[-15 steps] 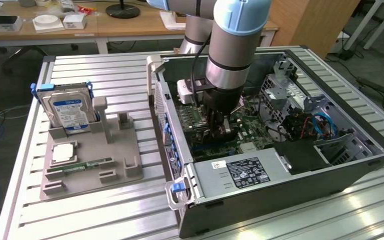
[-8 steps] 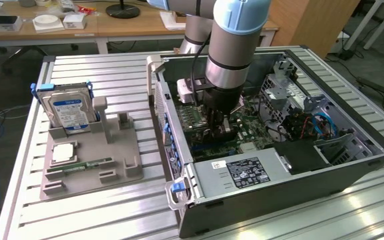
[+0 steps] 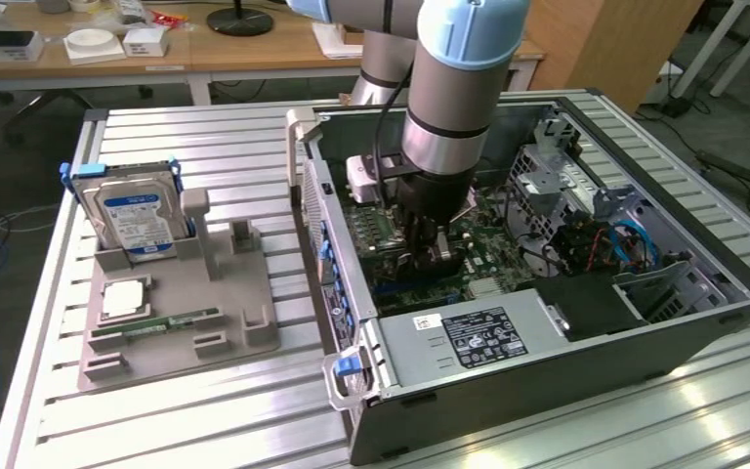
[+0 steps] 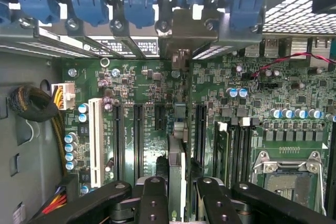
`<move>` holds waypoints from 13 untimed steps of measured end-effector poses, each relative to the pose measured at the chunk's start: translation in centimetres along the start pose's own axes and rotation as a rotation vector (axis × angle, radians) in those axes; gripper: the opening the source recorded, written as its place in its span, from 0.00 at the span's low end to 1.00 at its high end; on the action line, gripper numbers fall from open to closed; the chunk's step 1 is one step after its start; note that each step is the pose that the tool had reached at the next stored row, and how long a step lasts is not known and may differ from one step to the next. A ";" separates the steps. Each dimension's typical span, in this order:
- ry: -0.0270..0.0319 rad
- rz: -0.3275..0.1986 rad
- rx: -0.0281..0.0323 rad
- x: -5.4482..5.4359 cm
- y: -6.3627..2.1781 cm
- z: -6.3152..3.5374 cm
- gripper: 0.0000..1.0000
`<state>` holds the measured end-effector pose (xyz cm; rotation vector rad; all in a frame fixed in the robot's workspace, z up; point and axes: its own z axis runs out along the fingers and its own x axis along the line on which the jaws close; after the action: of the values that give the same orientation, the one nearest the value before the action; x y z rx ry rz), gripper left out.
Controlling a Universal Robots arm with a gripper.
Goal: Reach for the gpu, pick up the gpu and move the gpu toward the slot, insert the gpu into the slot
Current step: 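Insert the gpu into the slot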
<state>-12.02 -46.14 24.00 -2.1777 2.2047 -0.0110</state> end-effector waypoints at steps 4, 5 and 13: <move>-0.0010 0.000 -0.0016 0.0 0.10 0.20 0.26; -0.0010 0.000 -0.0013 0.0 0.12 0.21 0.26; -0.0013 0.000 -0.0006 0.0 0.13 0.14 0.26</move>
<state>-12.14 -46.12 23.85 -2.1771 2.2046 -0.0089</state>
